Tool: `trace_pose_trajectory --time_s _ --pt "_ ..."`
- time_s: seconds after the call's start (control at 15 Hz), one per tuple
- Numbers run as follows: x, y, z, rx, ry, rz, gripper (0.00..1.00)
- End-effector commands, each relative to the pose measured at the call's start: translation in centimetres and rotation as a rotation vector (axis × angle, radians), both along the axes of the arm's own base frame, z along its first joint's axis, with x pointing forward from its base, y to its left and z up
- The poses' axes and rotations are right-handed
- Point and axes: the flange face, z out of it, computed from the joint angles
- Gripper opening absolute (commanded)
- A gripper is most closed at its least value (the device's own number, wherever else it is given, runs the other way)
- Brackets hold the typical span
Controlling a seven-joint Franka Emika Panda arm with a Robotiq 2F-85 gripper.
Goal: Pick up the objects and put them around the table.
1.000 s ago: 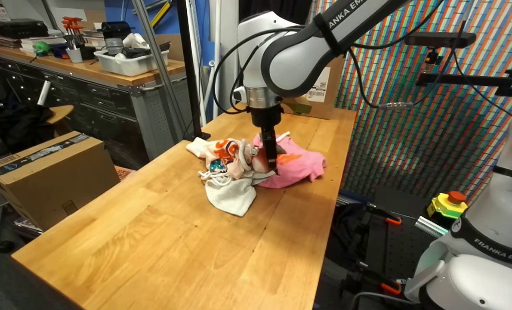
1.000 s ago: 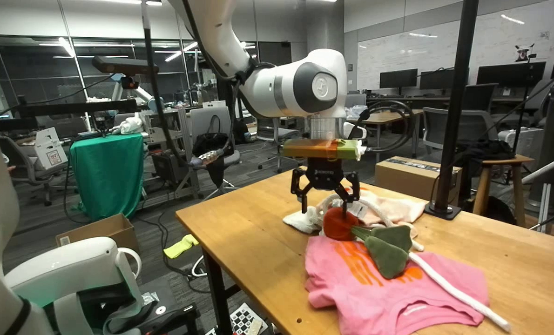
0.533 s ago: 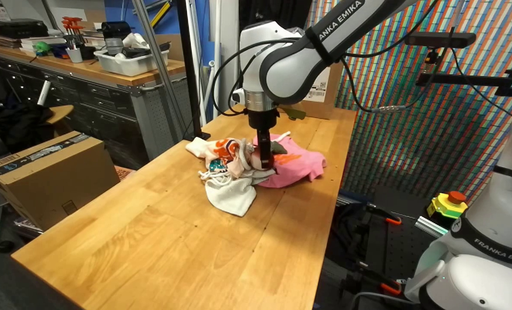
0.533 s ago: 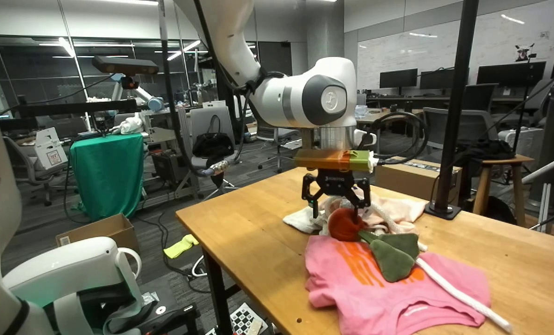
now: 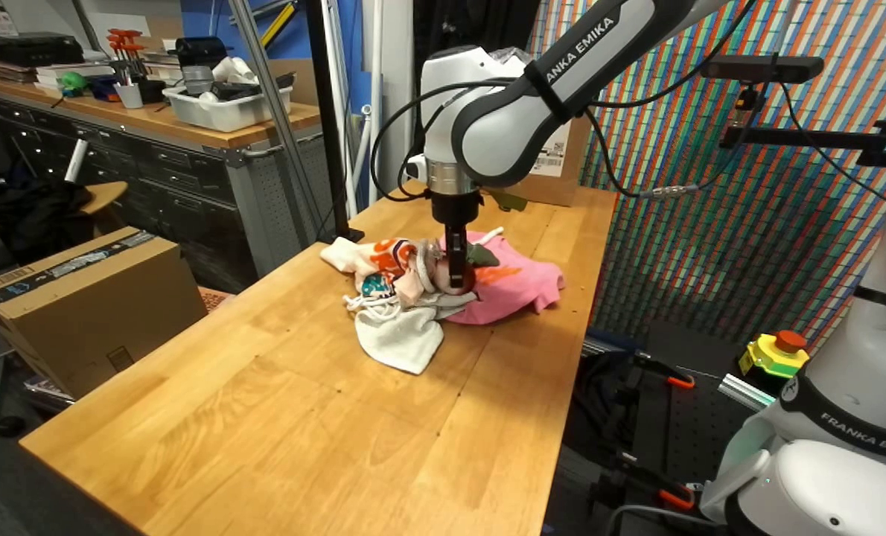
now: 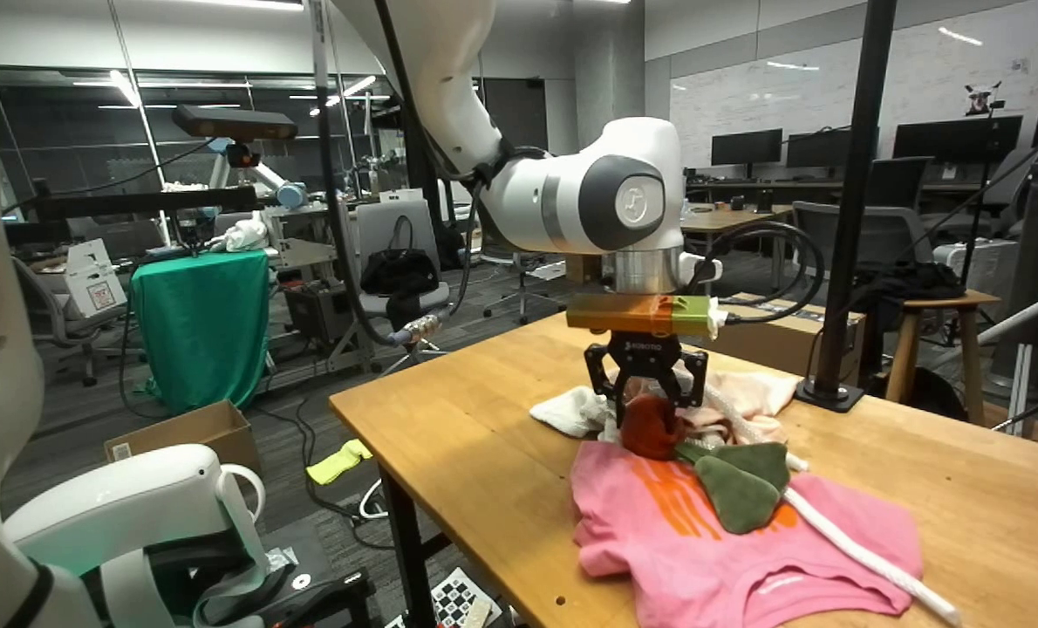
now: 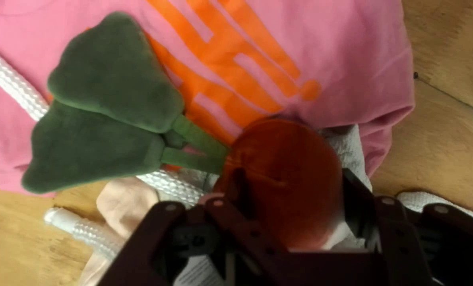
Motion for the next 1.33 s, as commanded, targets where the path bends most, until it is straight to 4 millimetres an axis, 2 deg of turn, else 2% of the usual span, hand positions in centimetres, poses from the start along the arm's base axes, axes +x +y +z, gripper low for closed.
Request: trace_pose_trajectory --time_s 0.0,0.13,0.33,0.4,0.47,0.6,1.07,1.27 --pt "0.4 -0.6 0.1 -0.014 -0.019 0.009 0.27" --pt "0.4 -0.8 0.2 -0.016 -0.026 0.004 0.12" --pt "0.2 -1.3 0.7 -0.031 -0.048 0.001 0.05" --pt "0.1 -1.5 1.1 -0.04 -0.062 -0.002 0.09" --pt "-0.1 -1.9 1.9 -0.052 -0.086 -0.003 0.07" --pt "-0.3 -2.7 3.4 -0.083 -0.134 -0.01 0.09" --pt "-0.7 -6.7 11.2 -0.133 -0.332 -0.146 0.09" --pt "-0.6 -9.2 13.8 -0.141 -0.418 -0.246 0.09"
